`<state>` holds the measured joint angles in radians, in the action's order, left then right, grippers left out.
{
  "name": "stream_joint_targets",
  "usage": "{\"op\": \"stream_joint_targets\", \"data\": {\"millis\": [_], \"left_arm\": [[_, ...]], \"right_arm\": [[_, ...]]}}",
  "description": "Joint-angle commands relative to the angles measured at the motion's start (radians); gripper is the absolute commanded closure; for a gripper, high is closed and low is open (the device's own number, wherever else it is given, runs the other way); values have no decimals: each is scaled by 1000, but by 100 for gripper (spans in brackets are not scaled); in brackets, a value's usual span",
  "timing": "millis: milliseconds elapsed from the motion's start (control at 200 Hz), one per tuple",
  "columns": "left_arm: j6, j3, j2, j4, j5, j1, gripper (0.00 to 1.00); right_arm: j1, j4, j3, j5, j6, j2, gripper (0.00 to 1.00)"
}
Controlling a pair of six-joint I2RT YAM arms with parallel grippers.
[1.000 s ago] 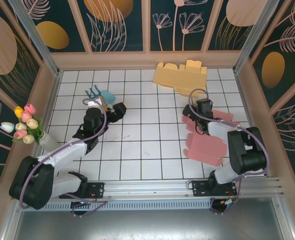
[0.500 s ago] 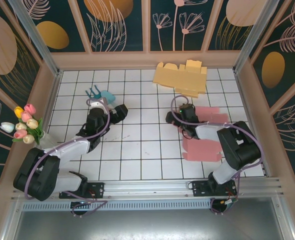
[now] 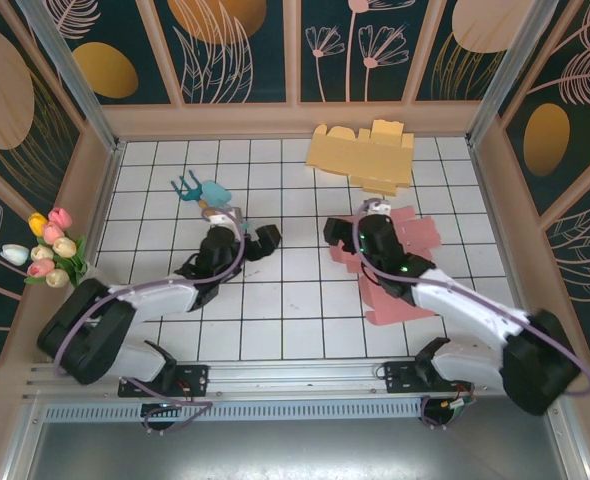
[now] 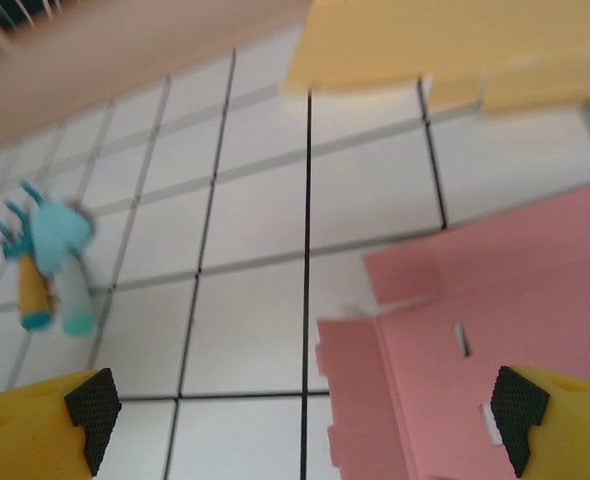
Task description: Fold the paper box
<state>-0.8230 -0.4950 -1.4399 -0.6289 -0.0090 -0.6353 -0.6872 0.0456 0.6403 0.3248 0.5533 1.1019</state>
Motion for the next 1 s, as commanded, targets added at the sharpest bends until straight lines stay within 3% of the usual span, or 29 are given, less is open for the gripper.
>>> {"op": "stream_joint_targets", "data": {"millis": [0, 80, 205, 545, 996], "left_arm": [[-62, -82, -133, -103, 8, -83, 1], [-76, -156, -229, -115, 5, -137, 2], [-81, -262, -339, -92, -1, -179, 12], [-72, -434, -476, 64, -78, -253, 33], [-68, -570, -616, 133, -127, -263, 46]], "right_arm": [[-17, -141, -54, 203, 18, -151, 2], [-17, -164, -93, 265, 33, -253, 2], [-15, -161, -138, 286, 27, -340, 3], [-16, -169, -131, 276, 17, -341, 3], [-17, -172, -136, 254, 16, -343, 4]]}}
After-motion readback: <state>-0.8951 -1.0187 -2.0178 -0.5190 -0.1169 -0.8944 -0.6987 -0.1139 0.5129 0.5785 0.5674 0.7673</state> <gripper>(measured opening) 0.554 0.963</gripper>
